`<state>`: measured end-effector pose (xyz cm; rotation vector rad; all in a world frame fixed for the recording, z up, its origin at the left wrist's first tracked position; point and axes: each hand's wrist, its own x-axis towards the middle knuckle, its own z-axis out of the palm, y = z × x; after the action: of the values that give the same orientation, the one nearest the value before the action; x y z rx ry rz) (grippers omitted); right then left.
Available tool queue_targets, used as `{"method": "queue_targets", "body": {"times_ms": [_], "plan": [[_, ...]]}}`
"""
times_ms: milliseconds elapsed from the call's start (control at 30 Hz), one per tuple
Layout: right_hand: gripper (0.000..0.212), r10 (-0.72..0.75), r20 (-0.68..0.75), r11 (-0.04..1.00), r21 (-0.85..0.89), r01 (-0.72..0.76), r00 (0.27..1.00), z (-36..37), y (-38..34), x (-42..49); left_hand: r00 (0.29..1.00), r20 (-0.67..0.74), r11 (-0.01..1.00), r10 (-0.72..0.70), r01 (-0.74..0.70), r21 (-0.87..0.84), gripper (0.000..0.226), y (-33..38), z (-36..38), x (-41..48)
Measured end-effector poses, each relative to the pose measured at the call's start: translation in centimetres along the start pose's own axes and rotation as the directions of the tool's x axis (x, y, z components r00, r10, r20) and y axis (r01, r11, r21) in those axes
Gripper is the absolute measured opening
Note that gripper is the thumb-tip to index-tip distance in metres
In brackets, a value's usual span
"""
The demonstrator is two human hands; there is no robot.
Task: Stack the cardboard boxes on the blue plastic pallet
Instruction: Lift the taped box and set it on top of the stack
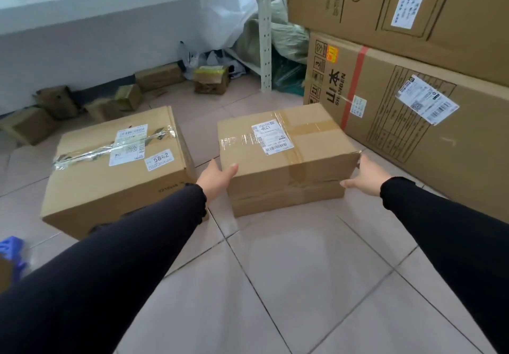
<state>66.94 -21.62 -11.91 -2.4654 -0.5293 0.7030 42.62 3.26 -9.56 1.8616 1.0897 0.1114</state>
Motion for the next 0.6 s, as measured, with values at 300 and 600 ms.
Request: {"method": "queue_targets", "body": {"times_ms": [300,600], "plan": [[0.103,0.036,-0.118,0.935,0.355,0.008,0.992,0.9,-1.6,0.8,0.988,0.147,0.900,-0.037,0.097,-0.426,0.068,-0.1,0.6,1.0],[0.077,-0.188,-0.441,0.914,0.248,0.320,0.878,-7.4,-12.2,-5.8,0.985,-0.037,0.832,0.169,-0.163,-0.531,0.050,9.2,-9.7,-3.4]]}}
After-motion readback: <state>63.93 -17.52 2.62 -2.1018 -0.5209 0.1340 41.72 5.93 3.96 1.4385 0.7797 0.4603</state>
